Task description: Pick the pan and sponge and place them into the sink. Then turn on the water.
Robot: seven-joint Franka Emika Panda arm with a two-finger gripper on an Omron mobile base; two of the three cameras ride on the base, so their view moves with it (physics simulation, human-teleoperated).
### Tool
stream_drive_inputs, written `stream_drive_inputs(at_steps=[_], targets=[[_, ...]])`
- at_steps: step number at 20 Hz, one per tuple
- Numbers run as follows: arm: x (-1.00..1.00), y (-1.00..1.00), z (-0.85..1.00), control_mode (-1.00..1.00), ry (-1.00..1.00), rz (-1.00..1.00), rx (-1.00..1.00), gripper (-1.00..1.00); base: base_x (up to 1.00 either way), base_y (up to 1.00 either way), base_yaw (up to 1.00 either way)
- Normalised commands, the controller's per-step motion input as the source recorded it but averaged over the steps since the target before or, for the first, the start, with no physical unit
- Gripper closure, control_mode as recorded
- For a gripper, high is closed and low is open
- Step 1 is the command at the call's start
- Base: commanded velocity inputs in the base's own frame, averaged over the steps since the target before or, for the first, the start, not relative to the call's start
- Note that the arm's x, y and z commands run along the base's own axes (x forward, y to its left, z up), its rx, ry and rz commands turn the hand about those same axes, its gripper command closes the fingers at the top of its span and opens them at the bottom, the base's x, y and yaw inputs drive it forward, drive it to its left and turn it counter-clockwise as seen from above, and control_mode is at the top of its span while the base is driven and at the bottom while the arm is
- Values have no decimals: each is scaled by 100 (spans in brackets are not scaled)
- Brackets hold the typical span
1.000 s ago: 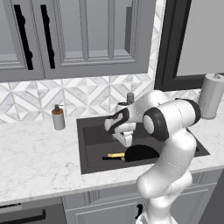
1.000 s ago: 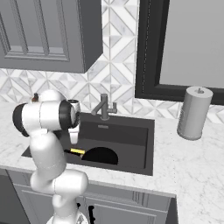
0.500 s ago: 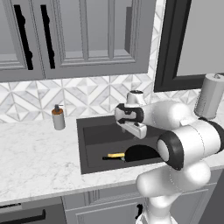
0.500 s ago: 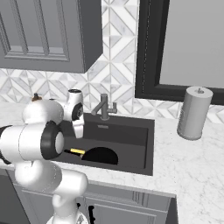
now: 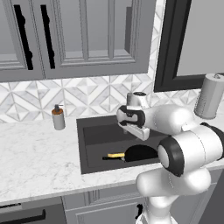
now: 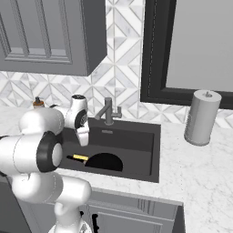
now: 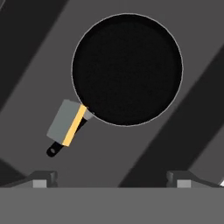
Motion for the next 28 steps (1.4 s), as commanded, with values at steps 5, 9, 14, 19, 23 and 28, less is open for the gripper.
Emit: stream_drive_inputs(at_steps=[5,9,14,19,23,28], targets=[[-13,-45,3,-100,-6,43,0,-100,0,0,0],[-4,-71,0,-100,-12,70,0,-100,0,0,0],[-18,-66,0,-100,-7,55,0,-100,0,0,0],[-5,-49,0,-100,0,13,0,-100,0,0,0],[0,-37,0,-100,0,1,0,-100,0,0,0],[0,-53,0,-100,0,0,1,-100,0,0,0]])
